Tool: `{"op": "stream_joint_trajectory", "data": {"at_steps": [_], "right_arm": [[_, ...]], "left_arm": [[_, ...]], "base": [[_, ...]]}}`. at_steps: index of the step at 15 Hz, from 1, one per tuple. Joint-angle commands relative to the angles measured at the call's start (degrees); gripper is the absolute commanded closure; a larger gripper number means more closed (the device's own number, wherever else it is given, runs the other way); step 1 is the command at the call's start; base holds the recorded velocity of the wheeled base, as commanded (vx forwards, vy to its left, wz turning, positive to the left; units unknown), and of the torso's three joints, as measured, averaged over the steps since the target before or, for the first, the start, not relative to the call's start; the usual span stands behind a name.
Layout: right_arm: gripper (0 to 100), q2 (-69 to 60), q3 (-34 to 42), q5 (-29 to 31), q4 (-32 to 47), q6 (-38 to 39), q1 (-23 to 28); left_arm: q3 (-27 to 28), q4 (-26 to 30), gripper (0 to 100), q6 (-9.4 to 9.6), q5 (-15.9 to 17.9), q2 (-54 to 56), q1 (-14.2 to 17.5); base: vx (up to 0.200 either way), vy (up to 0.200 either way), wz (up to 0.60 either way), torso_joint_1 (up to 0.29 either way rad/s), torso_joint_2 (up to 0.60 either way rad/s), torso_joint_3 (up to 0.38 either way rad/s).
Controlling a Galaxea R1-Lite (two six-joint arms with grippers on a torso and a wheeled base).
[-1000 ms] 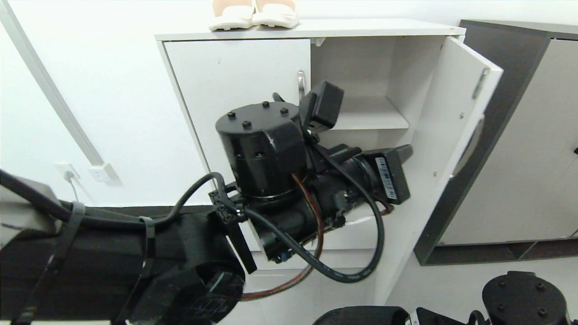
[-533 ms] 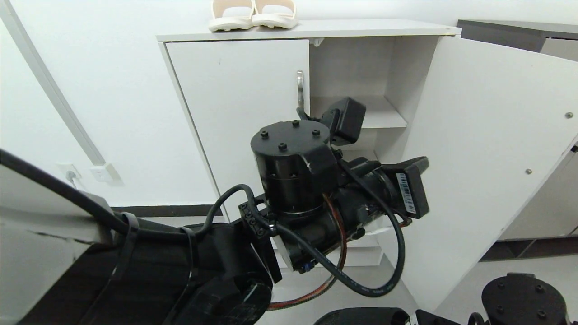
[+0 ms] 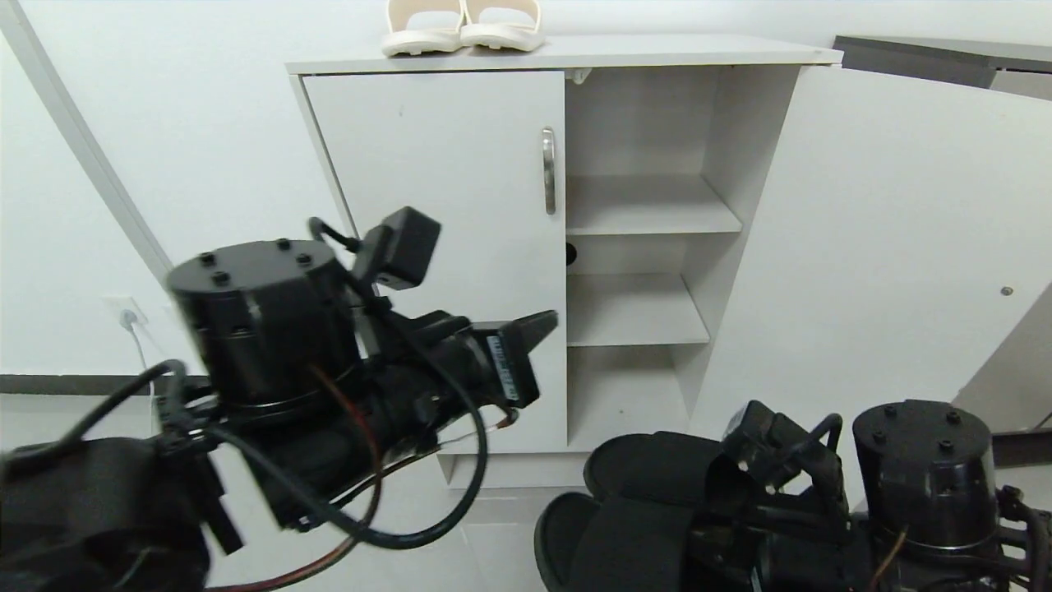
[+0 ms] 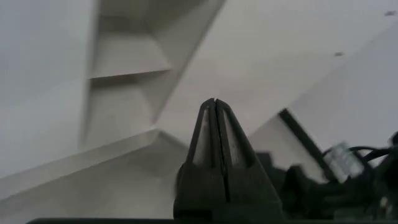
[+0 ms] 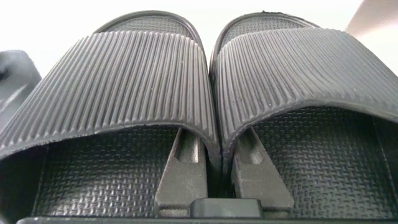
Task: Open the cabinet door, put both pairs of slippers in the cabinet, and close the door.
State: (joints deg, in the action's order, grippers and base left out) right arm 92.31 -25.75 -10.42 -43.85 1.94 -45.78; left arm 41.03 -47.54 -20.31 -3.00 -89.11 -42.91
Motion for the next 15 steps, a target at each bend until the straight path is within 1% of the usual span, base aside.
{"op": "stream_joint_trajectory", "data": {"at_steps": [1,2,3,4,5,6,7,8,9,11,12,13,14,15], "right_arm": [[100,2.61,-3.78,3.04,-0.01,1.58,0.07],[100,3.05,-5.02,5.15,-0.01,2.63,0.07],[100,3.23,-6.07,7.08,0.08,3.60,0.16],[100,4.02,-7.04,8.84,-0.01,4.13,0.42],[100,4.46,-7.65,10.51,0.08,4.21,0.60],[100,5.25,-8.36,12.09,0.08,4.30,0.60],[100,5.87,-8.53,13.50,0.08,4.30,0.60],[100,6.22,-8.88,14.99,0.08,4.30,0.60],[100,6.39,-8.97,15.52,0.08,4.30,0.60],[100,6.57,-8.88,15.52,0.08,4.30,0.60],[100,6.75,-8.88,15.52,0.08,4.30,0.60],[100,6.75,-8.79,15.52,0.08,4.30,0.51],[100,6.75,-8.71,15.52,0.08,4.30,0.60],[100,6.75,-8.71,15.52,0.08,4.21,0.51]], "left_arm": [[-10.62,9.31,100,3.08,-7.37,20.73,6.44],[-12.38,14.23,100,3.26,-7.72,26.45,11.18],[-13.17,19.68,100,3.35,-9.31,31.90,15.05],[-13.52,24.96,100,3.35,-11.24,37.35,17.77],[-13.88,29.79,100,3.35,-12.29,43.15,20.76],[-15.19,34.71,100,3.61,-12.47,48.68,24.54],[-16.69,38.31,100,4.93,-12.47,53.17,27.88],[-19.24,41.22,100,6.69,-12.38,58.35,31.49],[-22.05,42.45,100,7.04,-12.47,62.31,35.00],[-28.82,42.71,100,7.21,-12.56,70.22,41.68],[-31.72,42.71,100,7.92,-12.47,73.38,44.14],[-33.74,42.71,100,8.53,-12.47,75.49,45.46],[-36.90,42.80,100,8.88,-12.47,79.27,46.69],[-38.66,42.89,100,8.97,-12.03,81.82,46.69]], "base": [[0.000,0.000,0.00,0.000,0.00,0.000],[0.000,0.000,0.00,0.000,0.00,0.000],[0.000,0.000,0.00,0.000,0.00,0.000],[0.000,0.000,0.00,0.000,0.00,0.000],[0.000,0.000,0.00,0.000,0.00,0.000],[0.000,0.000,0.00,0.000,0.00,0.000],[0.000,0.000,0.00,0.000,0.00,0.000],[0.000,0.000,0.00,0.000,0.00,0.000],[0.000,0.000,0.00,0.000,0.00,0.000],[0.000,0.000,0.00,0.000,0.00,0.000],[0.000,0.000,0.00,0.000,0.00,0.000],[0.000,0.000,0.00,0.000,0.00,0.000],[0.000,0.000,0.00,0.000,0.00,0.000],[0.000,0.000,0.00,0.000,0.00,0.000]]}}
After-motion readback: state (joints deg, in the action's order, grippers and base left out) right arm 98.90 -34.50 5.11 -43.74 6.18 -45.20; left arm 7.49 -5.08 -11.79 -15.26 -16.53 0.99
